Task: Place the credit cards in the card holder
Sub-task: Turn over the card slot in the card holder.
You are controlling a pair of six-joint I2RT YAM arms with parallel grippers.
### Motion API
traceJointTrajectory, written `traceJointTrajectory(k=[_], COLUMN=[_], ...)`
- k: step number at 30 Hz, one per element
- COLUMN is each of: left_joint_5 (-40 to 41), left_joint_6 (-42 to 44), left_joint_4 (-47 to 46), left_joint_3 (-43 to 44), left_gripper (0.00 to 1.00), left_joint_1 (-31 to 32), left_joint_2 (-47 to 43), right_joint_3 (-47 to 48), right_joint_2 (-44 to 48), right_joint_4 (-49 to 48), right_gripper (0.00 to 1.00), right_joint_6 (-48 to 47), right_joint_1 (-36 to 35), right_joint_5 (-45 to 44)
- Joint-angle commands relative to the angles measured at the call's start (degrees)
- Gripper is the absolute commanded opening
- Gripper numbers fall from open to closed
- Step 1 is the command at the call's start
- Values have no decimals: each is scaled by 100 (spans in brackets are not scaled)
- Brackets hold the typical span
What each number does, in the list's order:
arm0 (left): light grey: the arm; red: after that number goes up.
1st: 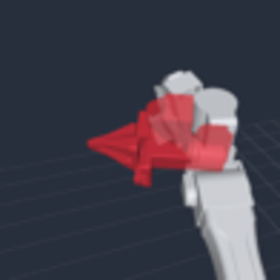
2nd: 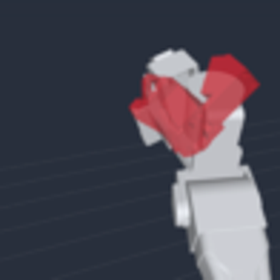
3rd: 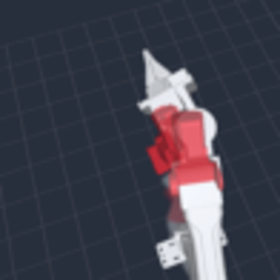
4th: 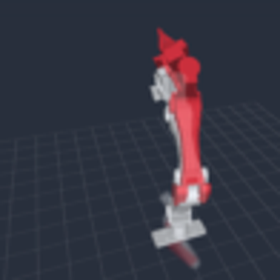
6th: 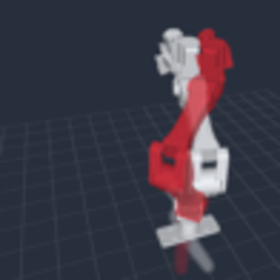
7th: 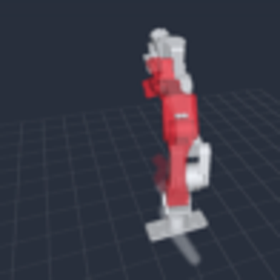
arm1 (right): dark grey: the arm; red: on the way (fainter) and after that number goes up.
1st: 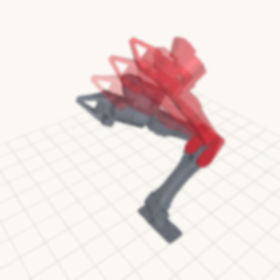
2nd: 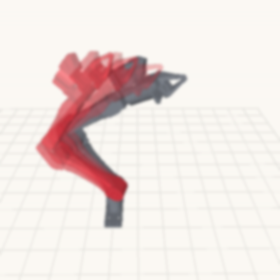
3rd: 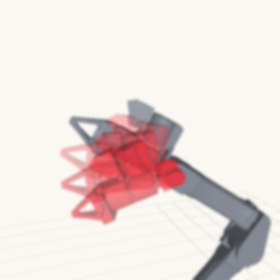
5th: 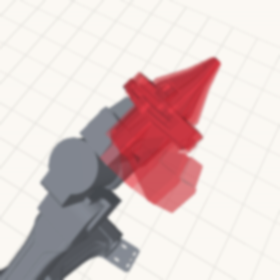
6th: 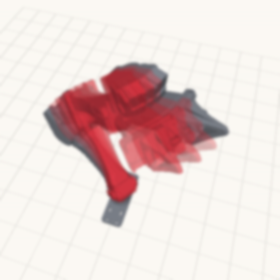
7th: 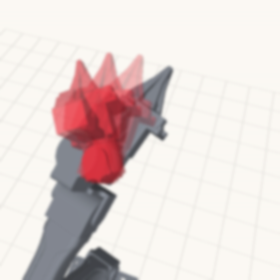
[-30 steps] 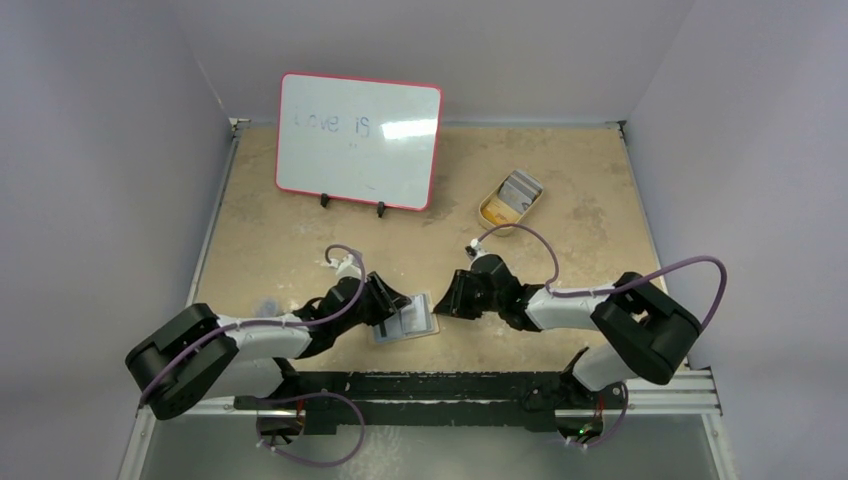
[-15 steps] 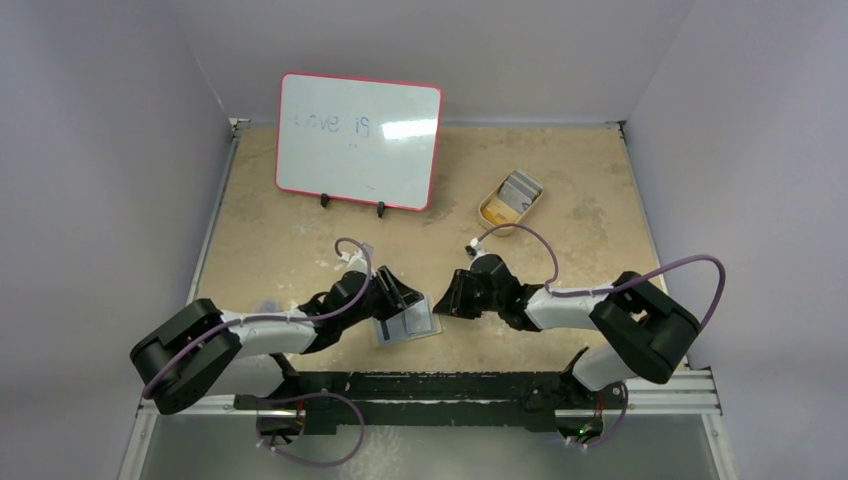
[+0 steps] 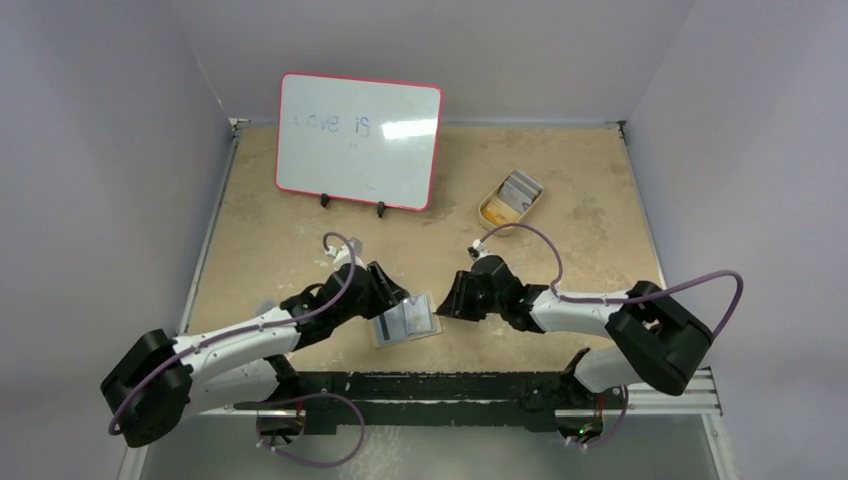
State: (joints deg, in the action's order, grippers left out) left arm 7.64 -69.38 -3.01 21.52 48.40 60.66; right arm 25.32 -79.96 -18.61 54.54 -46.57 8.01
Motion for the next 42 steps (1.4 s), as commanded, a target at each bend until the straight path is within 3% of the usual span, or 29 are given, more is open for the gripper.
traceJointTrajectory(k=[1, 7, 16, 37, 42], left_joint_5=[553, 783, 643, 597, 182], left_joint_6=[155, 27, -78, -134, -238], left_joint_4=[1421, 2048, 1359, 814, 116], left_joint_3=[341, 281, -36, -148, -256], left_gripper=[41, 38, 43, 45, 46], left_joint_1=[13, -19, -24, -38, -33], left_joint_2=[-465, -757, -491, -49, -139], right_joint_3=[442, 887, 898, 804, 779], right_joint_2=[300, 124, -215, -388, -536], right_joint_4=[554, 871, 692, 503, 367], right_gripper=[34, 34, 35, 35, 35], right_joint_6=[-135, -229, -254, -225, -179], right_joint_1=[-165, -393, -448, -539, -589], right_joint_5=[-416, -661, -648, -646, -591])
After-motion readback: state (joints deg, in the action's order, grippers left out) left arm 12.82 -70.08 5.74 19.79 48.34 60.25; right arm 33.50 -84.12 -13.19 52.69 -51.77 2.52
